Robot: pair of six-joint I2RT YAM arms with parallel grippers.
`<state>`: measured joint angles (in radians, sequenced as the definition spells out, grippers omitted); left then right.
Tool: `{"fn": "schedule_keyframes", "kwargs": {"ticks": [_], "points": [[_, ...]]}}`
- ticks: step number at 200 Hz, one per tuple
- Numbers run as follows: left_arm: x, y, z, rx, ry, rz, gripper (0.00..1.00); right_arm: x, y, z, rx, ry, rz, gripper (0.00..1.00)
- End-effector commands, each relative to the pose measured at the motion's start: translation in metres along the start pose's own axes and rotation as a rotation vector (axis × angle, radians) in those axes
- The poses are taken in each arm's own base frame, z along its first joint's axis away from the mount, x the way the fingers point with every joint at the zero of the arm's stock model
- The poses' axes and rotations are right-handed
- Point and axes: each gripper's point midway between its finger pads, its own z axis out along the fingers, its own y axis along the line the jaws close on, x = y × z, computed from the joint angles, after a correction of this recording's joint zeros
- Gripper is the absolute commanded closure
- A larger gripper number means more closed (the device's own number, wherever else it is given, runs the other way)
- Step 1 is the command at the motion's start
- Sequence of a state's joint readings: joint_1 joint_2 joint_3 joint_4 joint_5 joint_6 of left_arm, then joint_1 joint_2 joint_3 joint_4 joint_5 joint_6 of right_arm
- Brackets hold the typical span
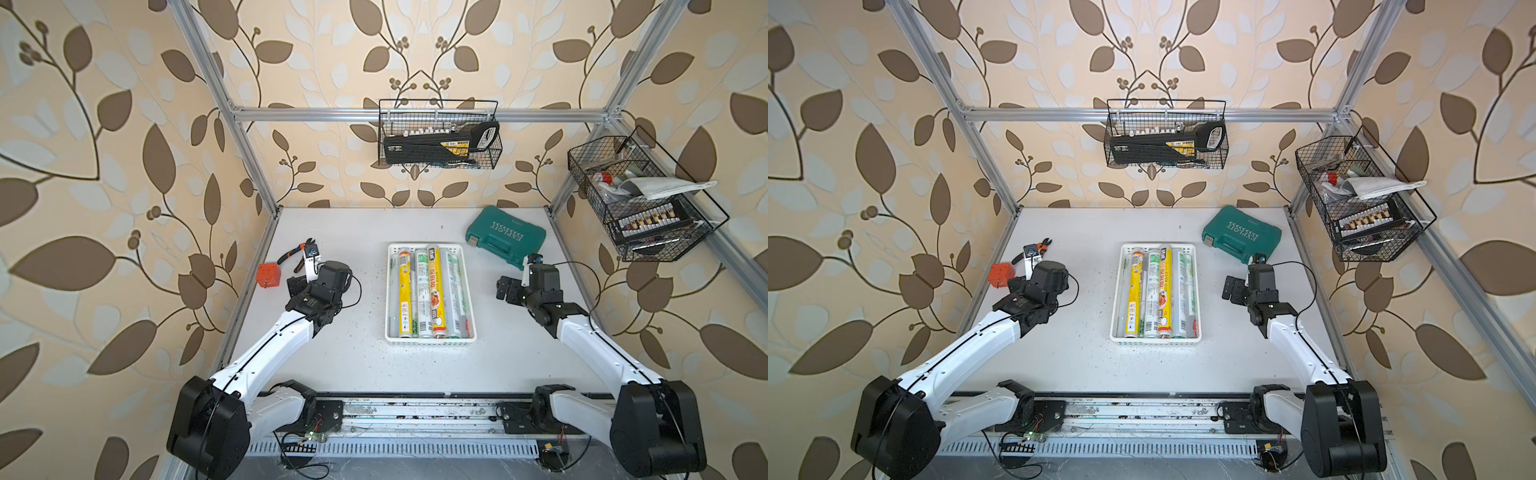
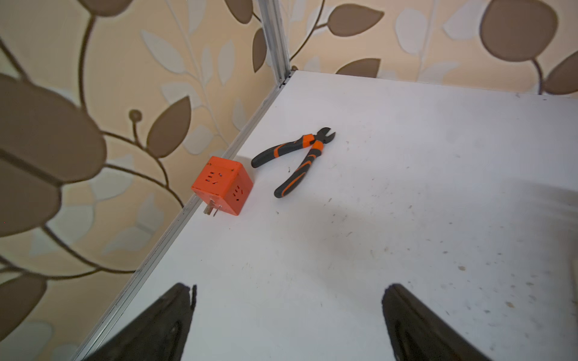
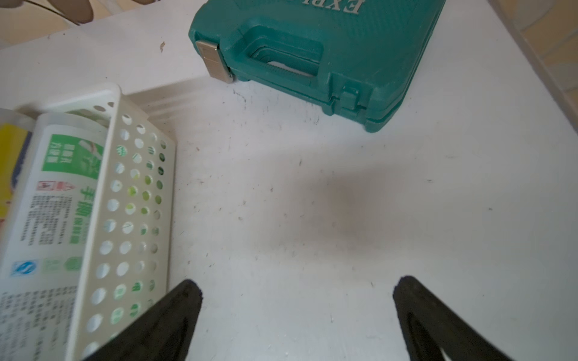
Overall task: Put the plastic wrap into the basket
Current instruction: Reset both arms
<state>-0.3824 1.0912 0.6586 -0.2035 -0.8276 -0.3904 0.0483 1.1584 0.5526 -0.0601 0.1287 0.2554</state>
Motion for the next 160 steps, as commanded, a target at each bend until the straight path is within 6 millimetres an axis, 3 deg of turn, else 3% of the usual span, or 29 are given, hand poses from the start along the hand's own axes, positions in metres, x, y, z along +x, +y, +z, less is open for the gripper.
{"fn": "schedule_keyframes", "kwargs": {"ticks": [1,39,68,101,160], "points": [[-0.019,0.014,0.011,0.011,-0.131,-0.081,0.01,-0.037,-0.002,0.006,0.025,-0.238,-0.071,0.01],[0.004,0.040,0.041,-0.003,-0.138,-0.111,0.01,-0.038,-0.003,0.025,0.033,-0.348,-0.116,0.01],[0.024,0.050,0.065,0.017,-0.113,-0.121,0.01,-0.043,-0.004,0.024,0.045,-0.393,-0.143,0.01],[0.028,0.044,0.077,0.090,-0.136,-0.169,0.01,-0.036,-0.003,0.048,0.009,-0.374,-0.144,0.01],[0.035,0.011,0.099,0.222,-0.107,-0.107,0.01,-0.030,-0.001,0.047,-0.019,-0.397,-0.149,0.01]]}}
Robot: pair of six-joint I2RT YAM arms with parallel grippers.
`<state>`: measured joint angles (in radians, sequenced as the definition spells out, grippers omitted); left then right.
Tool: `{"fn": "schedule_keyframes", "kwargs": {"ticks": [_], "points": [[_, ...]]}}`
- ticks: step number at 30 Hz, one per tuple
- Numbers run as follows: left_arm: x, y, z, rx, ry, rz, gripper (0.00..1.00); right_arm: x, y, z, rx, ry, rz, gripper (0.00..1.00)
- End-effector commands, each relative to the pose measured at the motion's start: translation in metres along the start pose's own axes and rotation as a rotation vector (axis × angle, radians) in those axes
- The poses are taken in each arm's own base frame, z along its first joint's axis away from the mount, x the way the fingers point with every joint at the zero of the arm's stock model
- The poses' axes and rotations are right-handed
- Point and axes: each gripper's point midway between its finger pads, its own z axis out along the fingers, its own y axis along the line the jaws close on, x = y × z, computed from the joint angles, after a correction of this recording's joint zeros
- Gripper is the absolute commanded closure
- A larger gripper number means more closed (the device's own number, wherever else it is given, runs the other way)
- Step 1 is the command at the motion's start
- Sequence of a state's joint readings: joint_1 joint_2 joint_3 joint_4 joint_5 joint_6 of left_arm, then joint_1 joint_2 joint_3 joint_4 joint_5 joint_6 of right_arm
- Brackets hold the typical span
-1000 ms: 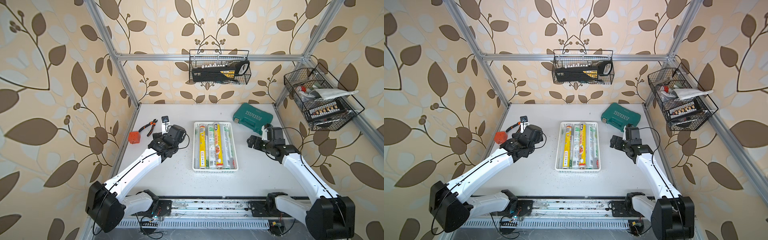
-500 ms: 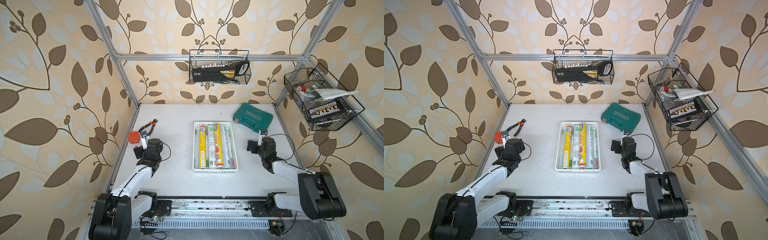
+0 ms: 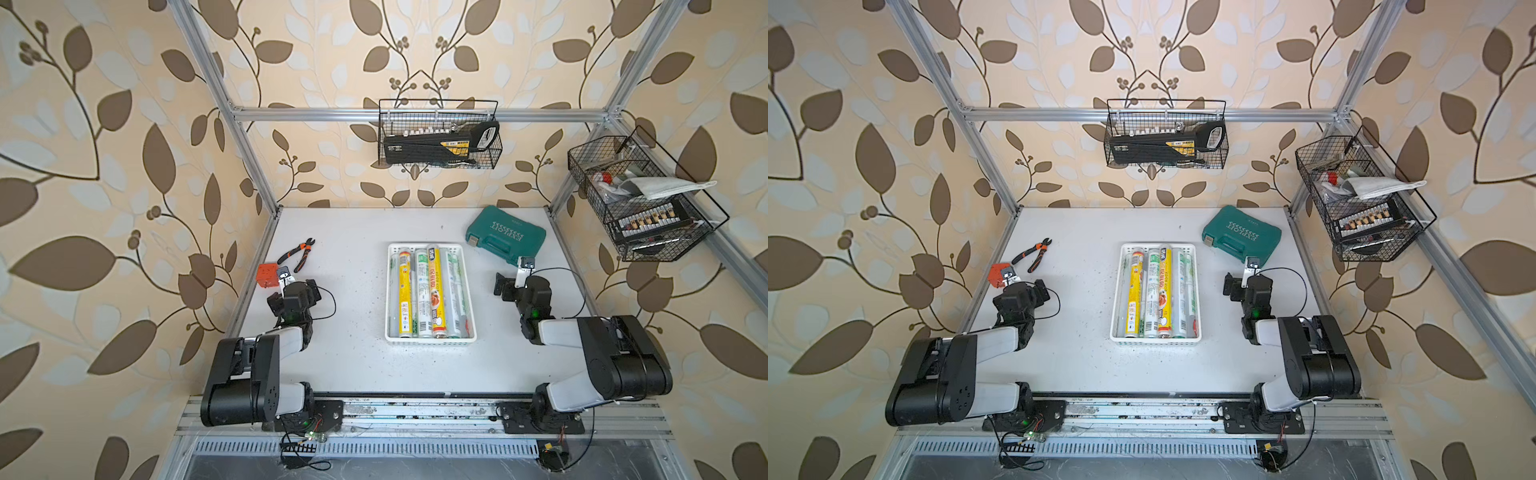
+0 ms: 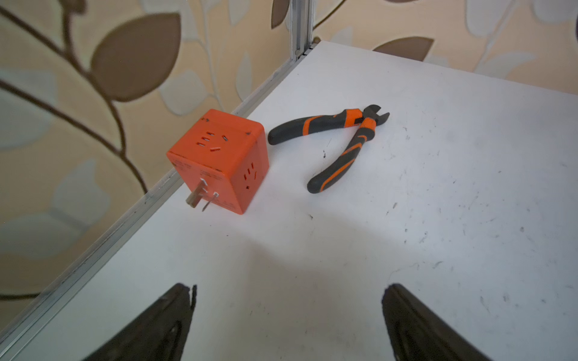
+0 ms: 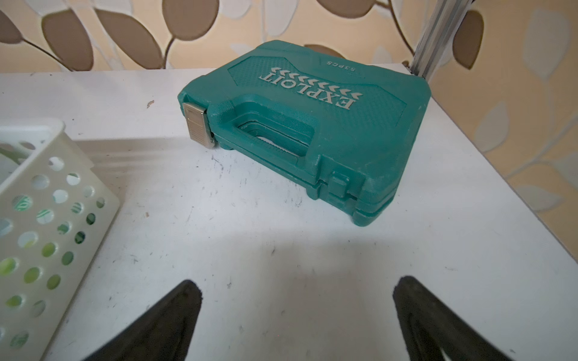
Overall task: Put the plastic wrap into the basket
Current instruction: Reset both arms
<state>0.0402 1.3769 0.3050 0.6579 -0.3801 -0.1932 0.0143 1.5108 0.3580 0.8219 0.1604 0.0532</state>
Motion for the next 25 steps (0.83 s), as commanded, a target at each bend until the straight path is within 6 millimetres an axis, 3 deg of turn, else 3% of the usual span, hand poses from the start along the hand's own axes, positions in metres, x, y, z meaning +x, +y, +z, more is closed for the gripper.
{"fn": "schedule_keyframes", "kwargs": {"ticks": [1,4,6,25], "points": [[-0.028,-0.025,0.005,0.124,-0.076,0.023,0.01,-0.010,0.004,-0.001,-0.026,-0.063,-0.011,0.01],[-0.017,-0.028,0.010,0.143,-0.118,0.041,0.01,-0.010,0.004,-0.001,-0.026,-0.056,-0.014,0.01],[-0.013,-0.027,0.013,0.128,-0.040,0.028,0.01,-0.009,0.004,-0.001,-0.026,-0.051,-0.014,0.01],[-0.015,-0.027,0.017,0.116,-0.040,0.041,0.01,-0.009,0.005,0.000,-0.028,-0.050,-0.016,0.01]]}}
